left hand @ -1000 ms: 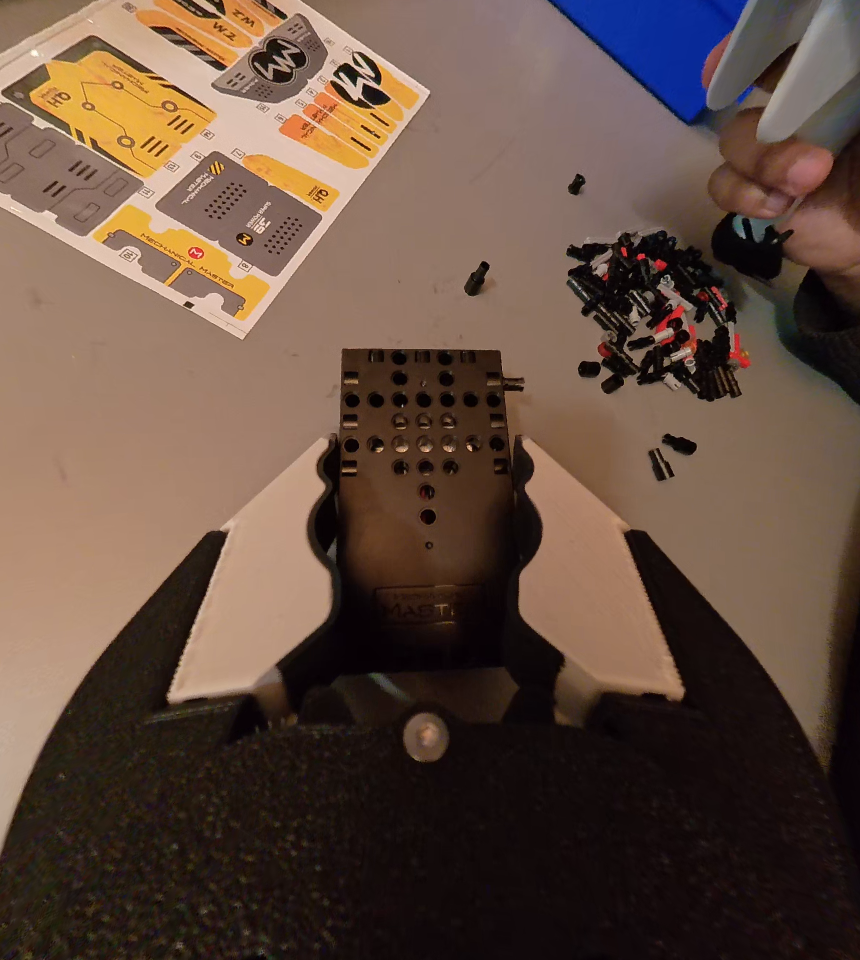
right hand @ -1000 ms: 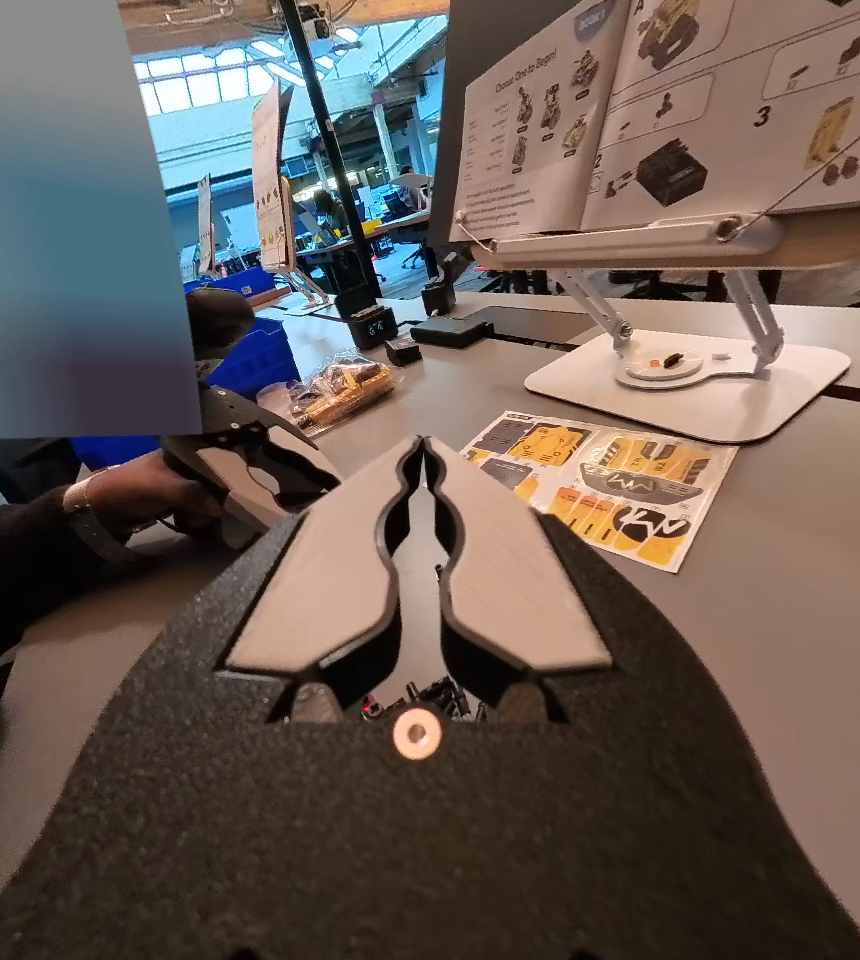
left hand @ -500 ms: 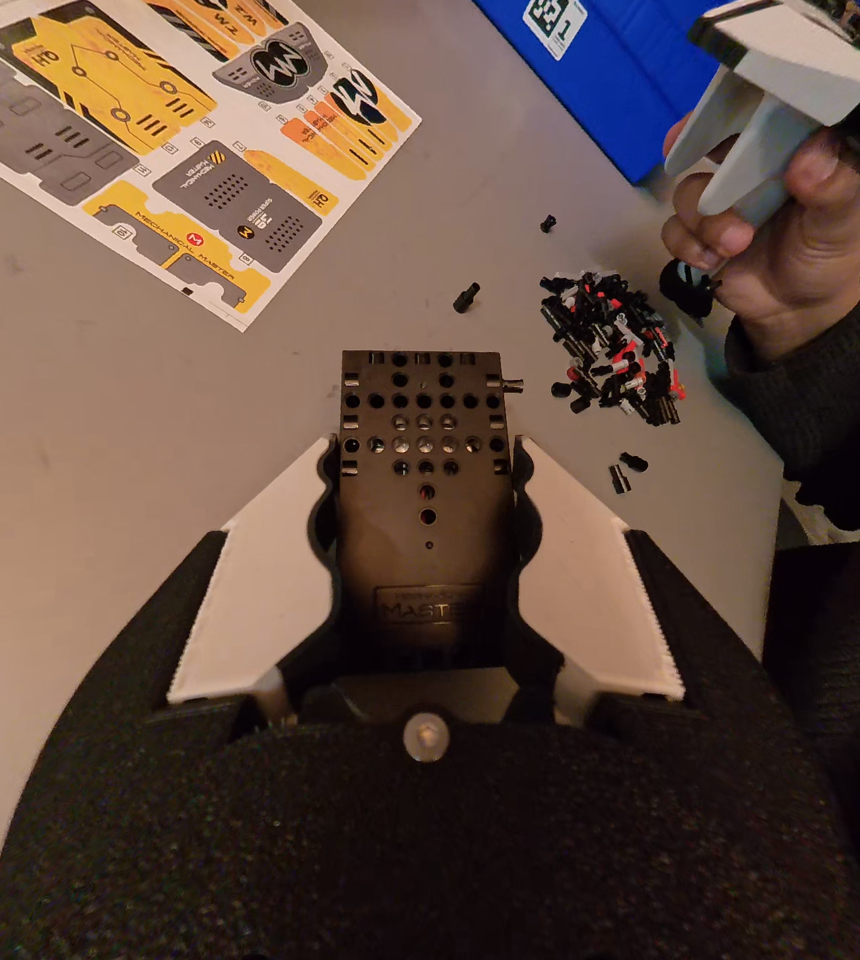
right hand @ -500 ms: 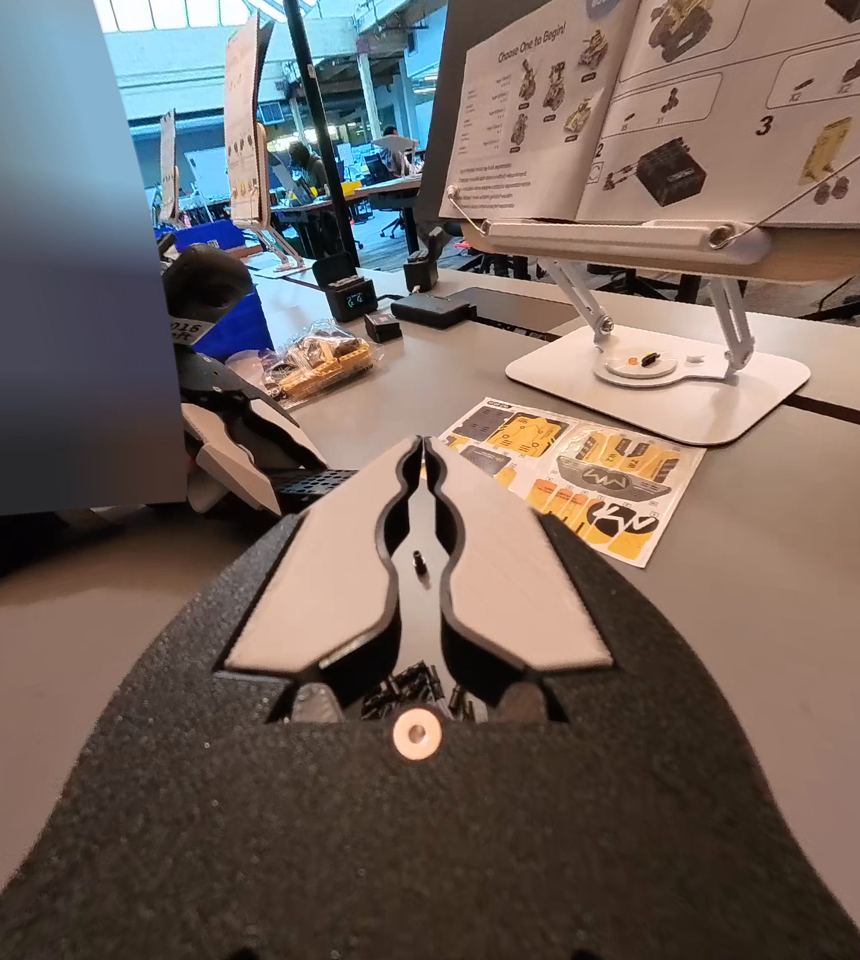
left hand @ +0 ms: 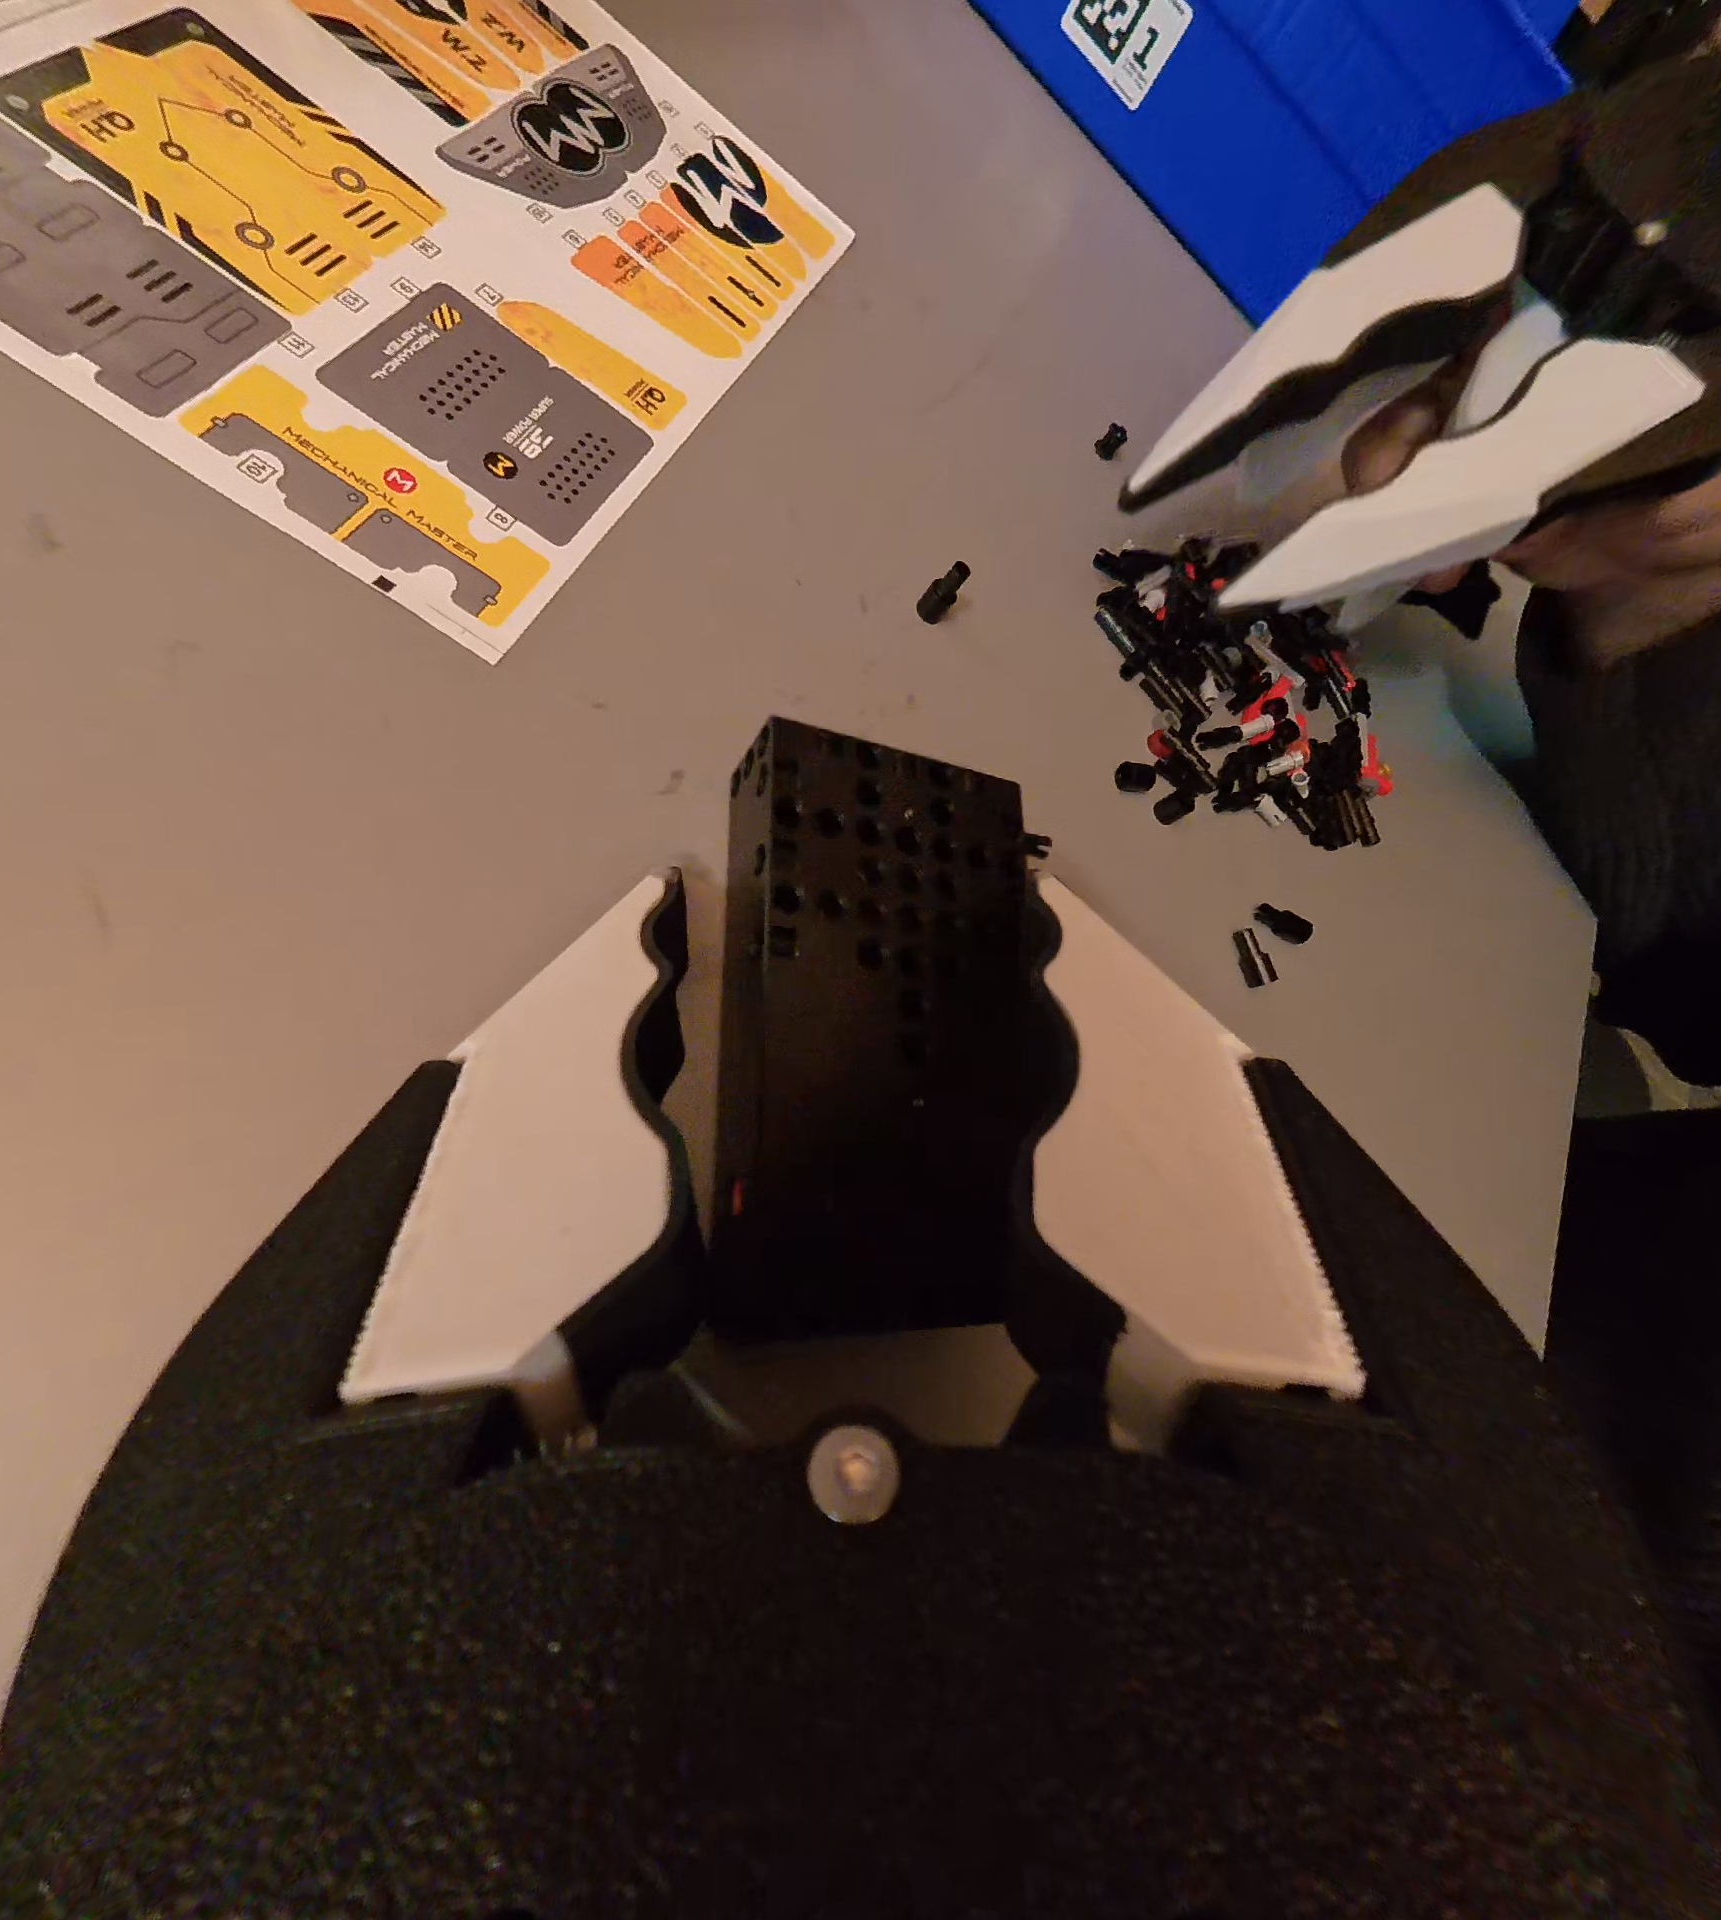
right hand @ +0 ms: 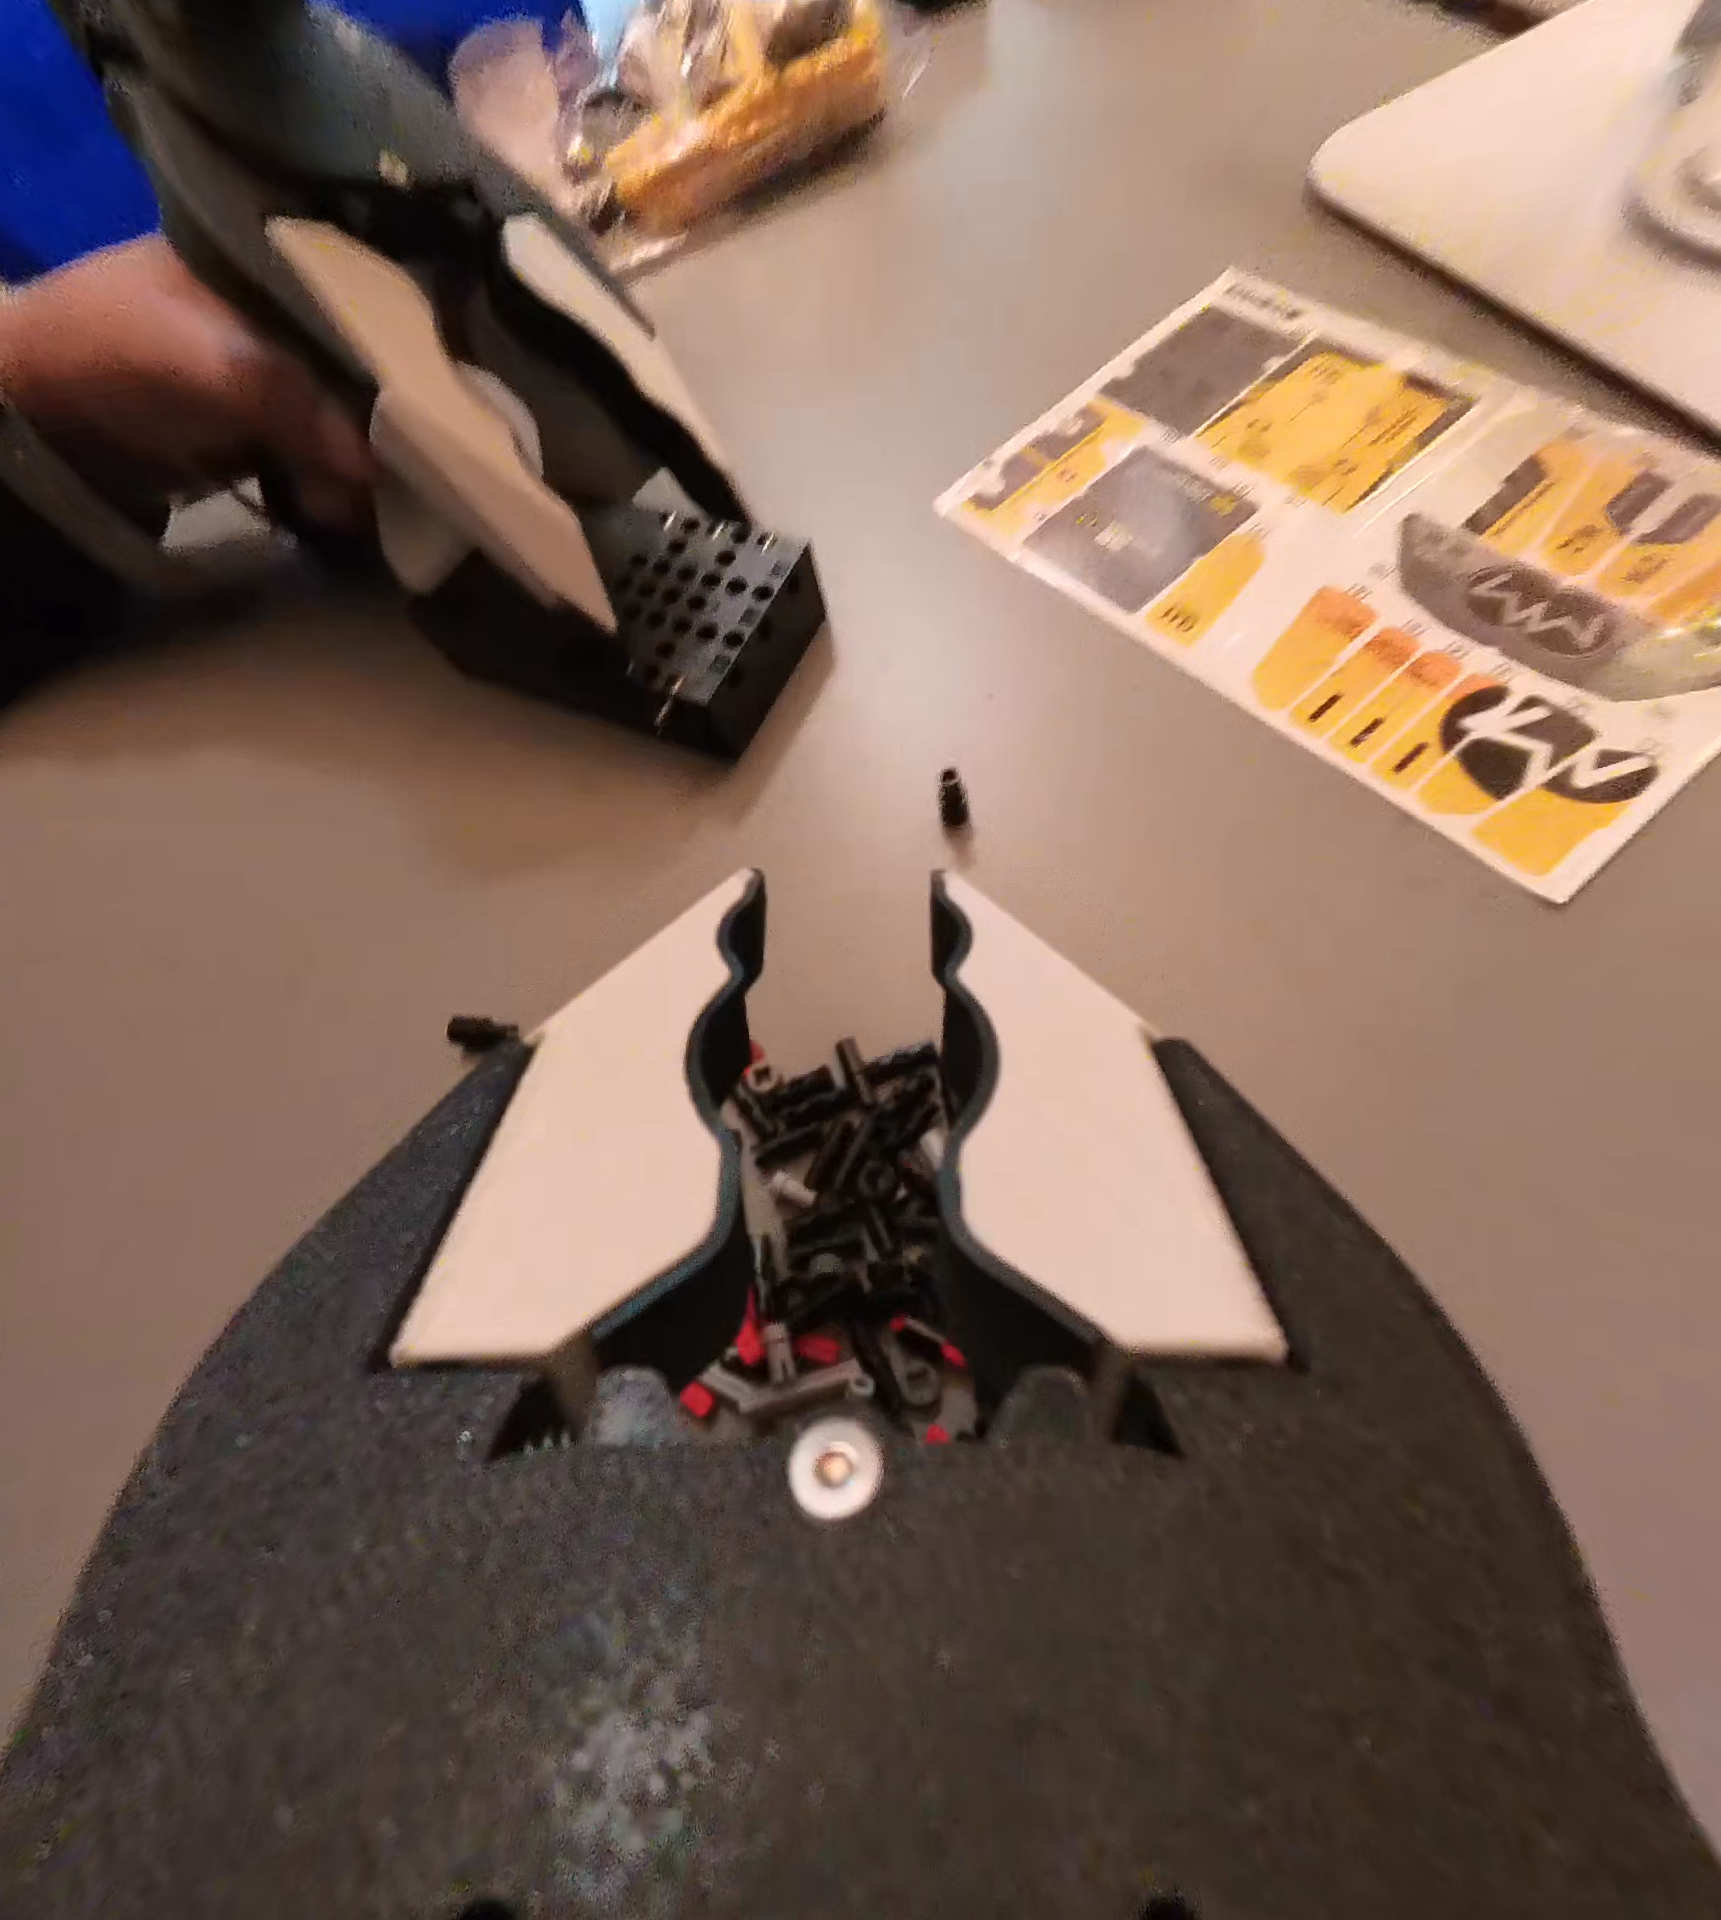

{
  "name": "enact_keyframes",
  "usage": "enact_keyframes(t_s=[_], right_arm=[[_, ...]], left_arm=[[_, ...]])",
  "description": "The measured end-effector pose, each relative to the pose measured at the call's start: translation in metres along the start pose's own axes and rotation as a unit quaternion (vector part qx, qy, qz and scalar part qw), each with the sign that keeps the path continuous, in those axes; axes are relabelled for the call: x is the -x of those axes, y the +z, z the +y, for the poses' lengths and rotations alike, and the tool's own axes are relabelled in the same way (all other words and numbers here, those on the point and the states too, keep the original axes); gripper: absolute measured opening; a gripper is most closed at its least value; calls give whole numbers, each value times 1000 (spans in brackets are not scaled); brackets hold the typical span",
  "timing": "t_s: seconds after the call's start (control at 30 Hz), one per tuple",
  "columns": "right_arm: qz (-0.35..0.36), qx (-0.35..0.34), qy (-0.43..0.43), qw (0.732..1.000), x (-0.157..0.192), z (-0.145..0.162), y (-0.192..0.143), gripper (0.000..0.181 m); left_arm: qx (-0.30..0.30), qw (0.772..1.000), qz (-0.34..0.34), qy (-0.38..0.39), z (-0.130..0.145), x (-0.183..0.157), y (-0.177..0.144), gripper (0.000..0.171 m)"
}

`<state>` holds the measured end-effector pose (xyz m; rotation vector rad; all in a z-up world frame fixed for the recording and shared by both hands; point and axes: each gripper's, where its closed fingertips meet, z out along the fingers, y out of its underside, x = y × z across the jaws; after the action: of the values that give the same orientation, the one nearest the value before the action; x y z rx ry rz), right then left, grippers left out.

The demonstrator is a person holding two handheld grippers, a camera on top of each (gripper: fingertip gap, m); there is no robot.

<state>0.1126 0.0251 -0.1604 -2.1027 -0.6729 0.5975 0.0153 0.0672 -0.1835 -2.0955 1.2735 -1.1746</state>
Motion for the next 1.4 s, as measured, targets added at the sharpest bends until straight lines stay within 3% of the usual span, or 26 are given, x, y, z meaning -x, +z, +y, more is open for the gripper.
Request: enact_keyframes(t_s=[0.3, 0.67, 0.97, 1.13, 1.2, 1.3, 1.4], right_arm=[[-47, 56, -139, 988, 29, 24, -10, 31], [-41, 114, -170, 978, 33, 46, 4, 22], [-34, 92, -163, 982, 29, 36, 0, 15], [-20, 7, -202, 979, 37, 5, -5, 16], [-27, -46, -222, 974, 48, -12, -8, 16], [-32, -108, -249, 962, 63, -30, -13, 16], [-27, -155, -274, 949, 74, -42, -18, 16]], left_arm=[[2, 1000, -9, 8, 1, 0, 1, 63], [1, 1000, -7, 4, 0, 1, 1, 62], [2, 1000, -10, 7, 1, 1, 1, 62], [-27, 1000, -12, 3, -7, 1, -7, 62], [-80, 996, 25, -20, -23, -7, -18, 61], [-167, 968, 169, -78, -49, -40, -41, 53], [-155, 933, 298, -128, -48, -72, -45, 45]])
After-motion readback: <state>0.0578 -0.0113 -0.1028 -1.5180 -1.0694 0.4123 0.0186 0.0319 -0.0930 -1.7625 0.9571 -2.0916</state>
